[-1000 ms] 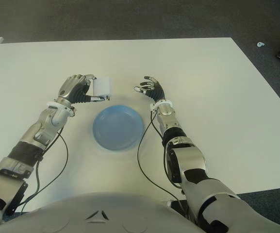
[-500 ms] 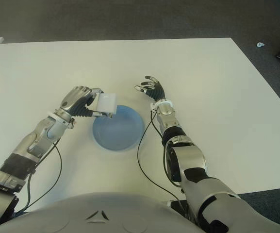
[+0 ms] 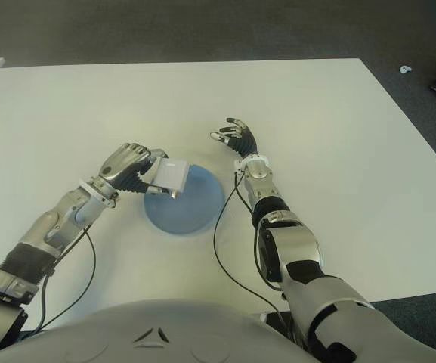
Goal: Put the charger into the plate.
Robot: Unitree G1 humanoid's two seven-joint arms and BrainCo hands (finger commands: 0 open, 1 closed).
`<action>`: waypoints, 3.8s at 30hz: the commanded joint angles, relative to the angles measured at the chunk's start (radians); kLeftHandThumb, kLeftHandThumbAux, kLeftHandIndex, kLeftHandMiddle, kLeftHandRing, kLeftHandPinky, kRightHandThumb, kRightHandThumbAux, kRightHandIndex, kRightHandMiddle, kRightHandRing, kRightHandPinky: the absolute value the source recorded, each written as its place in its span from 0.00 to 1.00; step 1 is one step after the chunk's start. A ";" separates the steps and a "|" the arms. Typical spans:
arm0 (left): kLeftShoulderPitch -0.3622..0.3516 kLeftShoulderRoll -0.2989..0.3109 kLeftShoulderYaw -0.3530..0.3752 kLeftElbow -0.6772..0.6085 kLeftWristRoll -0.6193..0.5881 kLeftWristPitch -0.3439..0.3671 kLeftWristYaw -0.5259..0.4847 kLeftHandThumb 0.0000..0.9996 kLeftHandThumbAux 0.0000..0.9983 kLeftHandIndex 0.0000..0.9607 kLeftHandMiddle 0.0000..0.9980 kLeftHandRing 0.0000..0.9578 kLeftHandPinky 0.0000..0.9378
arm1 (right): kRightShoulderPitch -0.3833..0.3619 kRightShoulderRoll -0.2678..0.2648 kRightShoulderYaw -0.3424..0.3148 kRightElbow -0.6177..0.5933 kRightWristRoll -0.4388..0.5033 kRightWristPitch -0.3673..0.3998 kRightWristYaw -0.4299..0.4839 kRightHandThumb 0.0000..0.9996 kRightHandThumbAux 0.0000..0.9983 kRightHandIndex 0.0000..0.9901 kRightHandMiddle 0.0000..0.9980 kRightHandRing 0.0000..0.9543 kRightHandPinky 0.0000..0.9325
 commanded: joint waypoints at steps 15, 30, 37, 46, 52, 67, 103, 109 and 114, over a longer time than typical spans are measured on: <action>0.031 -0.036 -0.027 0.033 -0.009 -0.037 -0.017 0.73 0.70 0.46 0.85 0.87 0.87 | 0.012 0.015 -0.015 0.004 0.020 0.009 0.004 0.28 0.73 0.15 0.36 0.38 0.38; 0.058 0.007 -0.003 -0.008 -0.021 -0.058 -0.058 0.44 0.45 0.24 0.45 0.49 0.44 | 0.040 0.016 -0.059 0.011 0.070 -0.039 0.078 0.17 0.60 0.08 0.23 0.25 0.24; 0.070 0.045 0.010 -0.028 -0.021 -0.068 -0.084 0.35 0.39 0.12 0.19 0.20 0.19 | 0.063 0.011 -0.082 0.023 0.091 -0.072 0.118 0.09 0.54 0.02 0.08 0.07 0.05; 0.063 0.059 0.045 0.013 -0.081 -0.084 -0.112 0.32 0.39 0.04 0.04 0.06 0.11 | 0.080 0.002 -0.104 0.067 0.102 -0.095 0.141 0.07 0.49 0.00 0.01 0.00 0.00; 0.050 0.034 0.072 0.064 -0.114 -0.104 -0.077 0.31 0.38 0.02 0.01 0.03 0.10 | 0.080 0.002 -0.118 0.085 0.101 -0.094 0.149 0.08 0.46 0.00 0.00 0.00 0.00; 0.051 0.000 0.119 0.086 -0.128 -0.102 -0.036 0.30 0.32 0.00 0.00 0.01 0.05 | 0.085 0.002 -0.120 0.094 0.092 -0.097 0.152 0.08 0.43 0.00 0.00 0.00 0.00; 0.027 0.007 0.141 0.042 -0.137 -0.043 -0.097 0.27 0.22 0.00 0.00 0.00 0.00 | 0.100 -0.002 -0.038 0.091 0.034 -0.116 0.120 0.06 0.41 0.00 0.00 0.00 0.00; -0.011 -0.044 0.168 0.092 -0.296 -0.070 -0.149 0.23 0.28 0.00 0.00 0.00 0.00 | 0.097 -0.005 -0.028 0.094 0.029 -0.116 0.119 0.05 0.41 0.00 0.00 0.00 0.00; -0.164 -0.156 0.211 0.404 -0.518 -0.146 -0.232 0.22 0.37 0.00 0.01 0.00 0.02 | 0.097 -0.006 -0.024 0.094 0.028 -0.117 0.116 0.05 0.42 0.00 0.00 0.00 0.00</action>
